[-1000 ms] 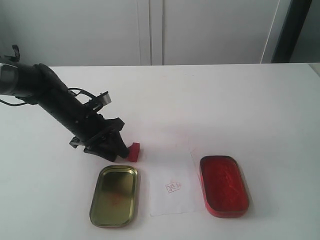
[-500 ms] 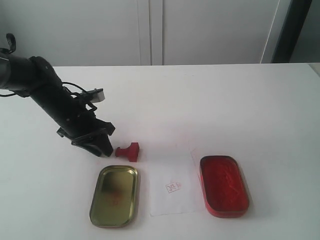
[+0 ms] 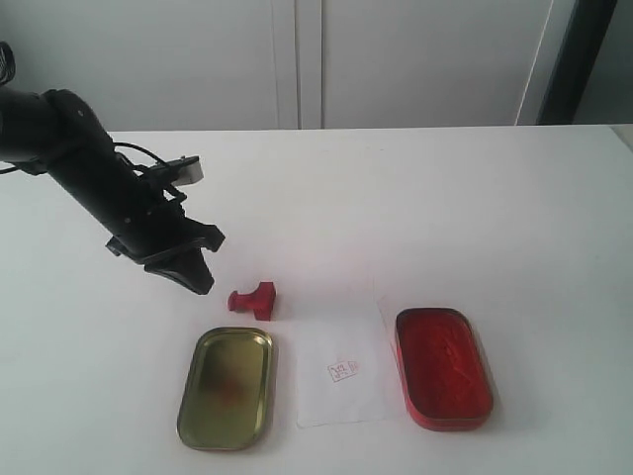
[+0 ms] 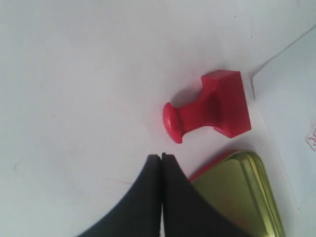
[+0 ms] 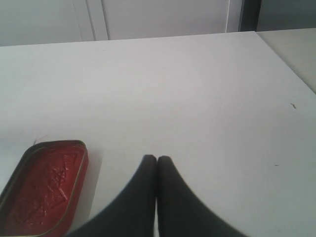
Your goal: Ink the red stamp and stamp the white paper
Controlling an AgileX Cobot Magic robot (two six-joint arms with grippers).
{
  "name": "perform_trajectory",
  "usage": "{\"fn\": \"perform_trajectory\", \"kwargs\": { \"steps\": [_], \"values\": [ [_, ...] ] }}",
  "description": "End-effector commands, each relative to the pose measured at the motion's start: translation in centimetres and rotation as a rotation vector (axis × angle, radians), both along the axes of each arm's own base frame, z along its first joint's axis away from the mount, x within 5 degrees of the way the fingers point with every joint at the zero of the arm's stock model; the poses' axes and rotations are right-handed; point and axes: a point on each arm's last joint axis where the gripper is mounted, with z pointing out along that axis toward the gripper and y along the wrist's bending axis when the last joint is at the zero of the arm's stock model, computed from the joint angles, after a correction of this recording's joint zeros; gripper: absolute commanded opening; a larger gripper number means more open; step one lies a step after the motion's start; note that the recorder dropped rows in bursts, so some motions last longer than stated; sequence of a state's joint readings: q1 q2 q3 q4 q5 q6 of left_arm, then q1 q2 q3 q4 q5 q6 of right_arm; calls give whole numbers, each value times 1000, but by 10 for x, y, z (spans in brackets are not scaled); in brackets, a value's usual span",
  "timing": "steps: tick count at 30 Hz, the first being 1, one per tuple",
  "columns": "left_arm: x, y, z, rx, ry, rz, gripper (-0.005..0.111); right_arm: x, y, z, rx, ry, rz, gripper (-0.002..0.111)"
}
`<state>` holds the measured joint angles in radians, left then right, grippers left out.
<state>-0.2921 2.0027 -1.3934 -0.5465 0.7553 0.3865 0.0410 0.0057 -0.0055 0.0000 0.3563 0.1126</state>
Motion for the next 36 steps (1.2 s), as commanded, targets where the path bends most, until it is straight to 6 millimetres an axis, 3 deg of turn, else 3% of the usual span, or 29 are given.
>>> {"fn": "perform_trajectory", "kwargs": {
  "steps": [1, 22, 36],
  "values": [
    [-6, 5, 12, 30, 14, 24, 0, 0, 0, 0, 14, -16, -9, 0],
    [-28, 17, 56, 99, 7, 28, 0, 0, 0, 0, 14, -16, -9, 0],
    [-54, 38, 53, 240, -16, 92, 0, 0, 0, 0, 14, -16, -9, 0]
  ]
}}
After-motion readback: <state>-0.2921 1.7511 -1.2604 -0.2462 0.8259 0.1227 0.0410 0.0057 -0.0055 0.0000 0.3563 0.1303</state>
